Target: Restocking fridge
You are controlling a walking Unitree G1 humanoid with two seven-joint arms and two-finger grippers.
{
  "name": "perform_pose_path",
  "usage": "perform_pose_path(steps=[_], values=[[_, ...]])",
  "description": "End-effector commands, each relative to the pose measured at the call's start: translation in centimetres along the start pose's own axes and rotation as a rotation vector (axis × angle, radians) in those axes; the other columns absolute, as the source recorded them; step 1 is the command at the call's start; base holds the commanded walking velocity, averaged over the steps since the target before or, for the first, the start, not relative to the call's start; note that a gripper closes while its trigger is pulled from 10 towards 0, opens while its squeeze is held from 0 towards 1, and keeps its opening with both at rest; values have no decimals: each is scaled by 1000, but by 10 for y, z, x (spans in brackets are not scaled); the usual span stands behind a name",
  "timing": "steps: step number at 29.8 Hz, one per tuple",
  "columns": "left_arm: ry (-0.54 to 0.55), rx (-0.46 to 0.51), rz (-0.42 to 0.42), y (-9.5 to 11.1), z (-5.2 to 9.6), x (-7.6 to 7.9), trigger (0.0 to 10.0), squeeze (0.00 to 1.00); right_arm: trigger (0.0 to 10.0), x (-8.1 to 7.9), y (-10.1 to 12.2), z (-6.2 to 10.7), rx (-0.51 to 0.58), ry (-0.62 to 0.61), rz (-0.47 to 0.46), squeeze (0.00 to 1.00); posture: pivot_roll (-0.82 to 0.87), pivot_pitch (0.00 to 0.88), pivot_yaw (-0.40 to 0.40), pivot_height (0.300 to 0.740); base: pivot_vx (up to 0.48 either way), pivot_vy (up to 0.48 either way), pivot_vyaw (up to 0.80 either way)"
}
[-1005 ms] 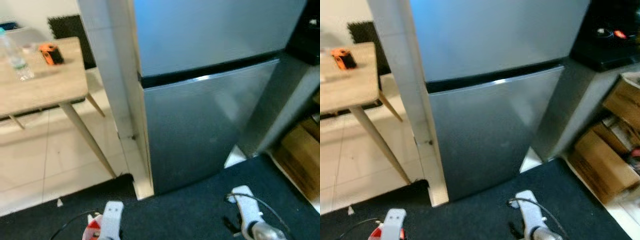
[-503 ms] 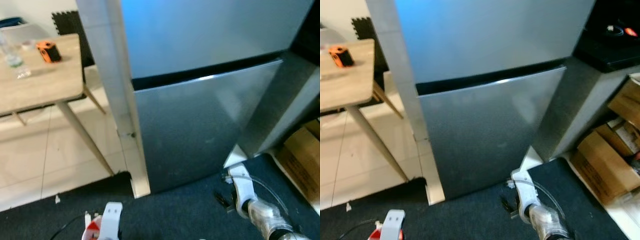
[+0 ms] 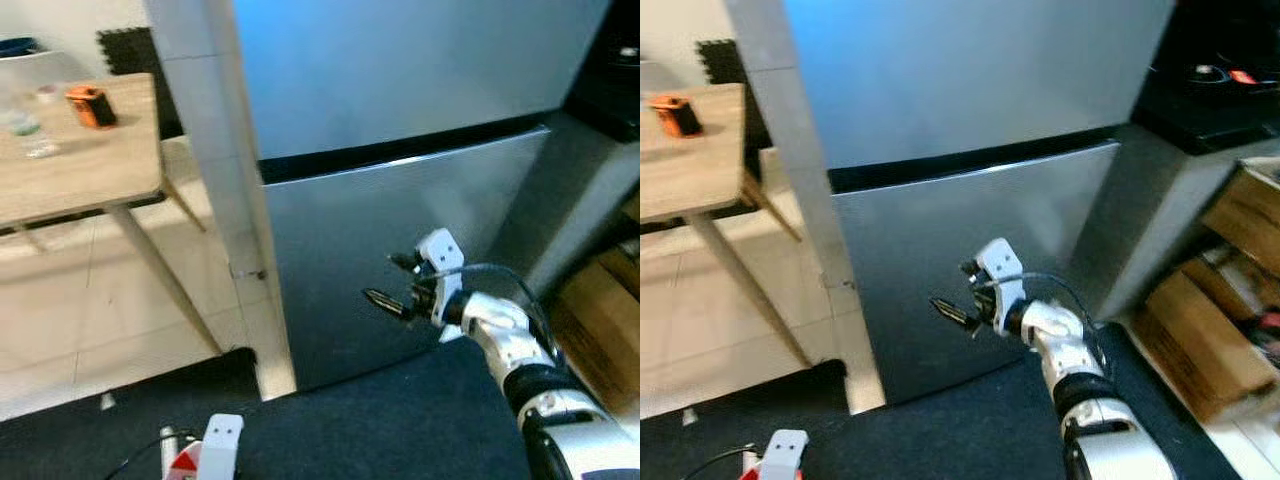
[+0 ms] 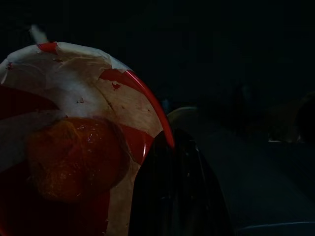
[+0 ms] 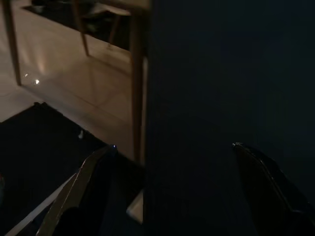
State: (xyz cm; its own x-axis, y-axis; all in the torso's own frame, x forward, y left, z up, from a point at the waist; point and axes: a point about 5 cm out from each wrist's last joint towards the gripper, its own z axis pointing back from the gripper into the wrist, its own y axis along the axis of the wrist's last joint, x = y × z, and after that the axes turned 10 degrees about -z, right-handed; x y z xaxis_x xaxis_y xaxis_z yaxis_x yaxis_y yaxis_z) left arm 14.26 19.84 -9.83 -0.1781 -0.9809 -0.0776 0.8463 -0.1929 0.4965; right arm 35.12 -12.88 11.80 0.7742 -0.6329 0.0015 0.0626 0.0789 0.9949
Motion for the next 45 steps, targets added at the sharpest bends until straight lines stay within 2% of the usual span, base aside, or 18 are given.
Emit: perform_pose_path(steps=[1,2,5,7,9,10,11,12,14,17,20,22,25,27,29,37,43,45], values=[[-8,-8,-9,-4,1,3,10000,0,10000,1,7,-4,14,-3,22,0,-33,34,-30,740,0,0,775],[-8,-11,-9,-6,1,3,10000,0,10000,4,19,-8,35,-1,46,0,-28,37,-33,740,0,0,775],[-7,-13,-9,-7,1,3,10000,0,10000,6,27,-10,49,1,62,0,-28,37,-33,740,0,0,775],[-7,-16,-7,-8,2,3,10000,0,10000,10,43,-12,81,11,92,0,-25,40,-34,740,0,0,778],[-8,-16,-7,-9,2,3,10000,0,10000,11,48,-12,91,11,101,0,-25,40,-34,740,0,0,788],[-9,-15,-7,-9,2,3,10000,0,10000,14,61,-13,137,20,98,0,-24,42,-37,740,0,0,469],[-9,-15,-7,-9,2,3,10000,0,10000,14,61,-13,137,20,98,0,-24,42,-37,740,0,0,469],[-12,-14,-7,-9,2,4,10000,0,10000,14,82,-13,205,80,113,0,-24,44,-38,740,0,0,0],[-14,-14,-7,-9,2,5,10000,0,10000,14,89,-12,218,107,127,0,-24,44,-38,740,0,0,0],[-19,-12,-10,-8,1,6,10000,0,10000,11,104,-13,178,183,238,0,-27,48,-42,740,0,0,0],[-21,-12,-11,-8,1,7,10000,0,10000,11,109,-14,155,188,285,0,-28,50,-44,740,0,0,0],[-24,-13,-13,-9,1,8,10000,0,10000,13,112,-18,77,167,399,0,-27,54,-46,740,0,0,0],[-25,-13,-14,-9,1,8,10000,0,10000,14,113,-19,38,161,445,0,-27,55,-47,740,0,0,0],[-29,-14,-19,-10,2,9,10000,0,10000,17,110,-22,-76,145,553,0,-22,63,-52,740,0,0,0],[-30,-16,-22,-13,2,8,10000,0,10000,18,109,-23,-133,133,605,0,-18,72,-55,740,0,0,0],[-31,-41,-34,-27,7,6,10000,0,10000,20,117,-29,-180,94,680,0,1,108,-59,740,0,0,0],[-31,-53,-42,-35,10,4,10000,0,10000,17,139,-30,-66,125,654,0,15,143,-56,740,0,0,0],[-31,-55,-46,-37,11,2,10000,0,10000,20,144,-31,-95,109,677,0,14,157,-54,740,0,0,0]])
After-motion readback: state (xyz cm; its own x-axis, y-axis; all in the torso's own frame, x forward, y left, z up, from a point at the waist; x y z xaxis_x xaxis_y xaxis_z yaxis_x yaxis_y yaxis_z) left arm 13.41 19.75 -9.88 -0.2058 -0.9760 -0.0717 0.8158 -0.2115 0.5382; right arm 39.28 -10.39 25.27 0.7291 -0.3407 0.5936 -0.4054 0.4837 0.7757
